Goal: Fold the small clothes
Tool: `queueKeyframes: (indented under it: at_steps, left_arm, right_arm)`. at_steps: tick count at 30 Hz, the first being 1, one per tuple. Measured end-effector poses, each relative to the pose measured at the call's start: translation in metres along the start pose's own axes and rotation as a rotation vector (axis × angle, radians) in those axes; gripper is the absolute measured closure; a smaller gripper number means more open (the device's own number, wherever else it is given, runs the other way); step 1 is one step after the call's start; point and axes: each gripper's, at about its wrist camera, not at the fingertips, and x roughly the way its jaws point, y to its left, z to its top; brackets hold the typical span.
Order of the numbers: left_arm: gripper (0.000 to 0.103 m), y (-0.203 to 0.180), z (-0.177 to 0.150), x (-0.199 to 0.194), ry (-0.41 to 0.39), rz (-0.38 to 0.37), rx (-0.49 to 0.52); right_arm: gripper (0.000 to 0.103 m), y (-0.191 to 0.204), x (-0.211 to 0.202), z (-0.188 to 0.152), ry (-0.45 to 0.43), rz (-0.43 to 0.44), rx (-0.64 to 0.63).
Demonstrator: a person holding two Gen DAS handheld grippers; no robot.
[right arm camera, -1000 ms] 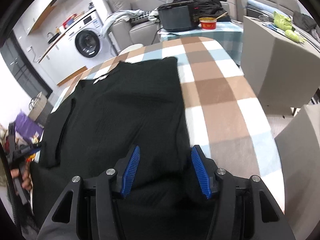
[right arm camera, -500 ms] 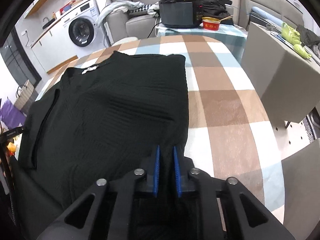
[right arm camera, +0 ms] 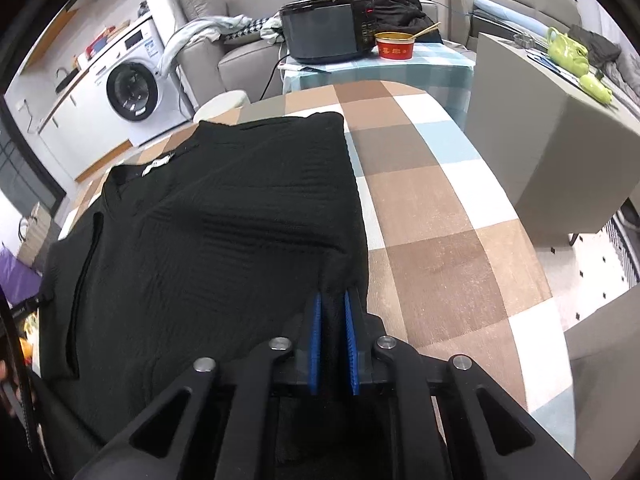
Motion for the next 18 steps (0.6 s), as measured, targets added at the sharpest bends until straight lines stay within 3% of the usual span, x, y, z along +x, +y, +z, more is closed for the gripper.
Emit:
queueKeyframes:
  at_steps: [2,4,6,7,8,9,13,15,18]
  left_arm:
    - [0.087,0.004,-0.004,-0.004,0.007,-0.01,-0.003]
    - [0.082,0.009,-0.012,-0.015,0.003,-0.012,-0.007]
    - [0.067,0.014,-0.025,-0.031,-0.016,-0.004,-0.008]
    - [0.061,0.019,-0.034,-0.04,-0.032,0.013,-0.009]
    - [0.049,0.025,-0.043,-0.05,-0.049,0.035,-0.015]
    - [0.043,0.031,-0.052,-0.059,-0.065,0.048,-0.023]
    - [0.036,0.051,-0.093,-0.096,-0.093,0.03,-0.033]
    - [0.022,0.059,-0.117,-0.116,-0.113,0.027,-0.03]
    - [0.019,0.065,-0.15,-0.141,-0.146,0.031,-0.016]
  right_arm:
    - [0.062,-0.001,-0.008,-0.006,0.003,0.022,-0.007]
    - [0.057,-0.001,-0.024,-0.015,-0.019,0.043,-0.014]
    - [0.045,-0.001,-0.038,-0.023,-0.026,0.054,-0.025]
    - [0.031,0.0,-0.047,-0.029,-0.024,0.072,-0.029]
    - [0.022,0.0,-0.053,-0.035,-0.025,0.089,-0.033]
    - [0.019,0.001,-0.061,-0.041,-0.031,0.113,-0.042]
    - [0.011,0.011,-0.087,-0.069,-0.04,0.185,-0.113]
    - [0.01,0.016,-0.099,-0.081,-0.051,0.229,-0.15]
    - [0.008,0.019,-0.12,-0.103,-0.075,0.256,-0.183]
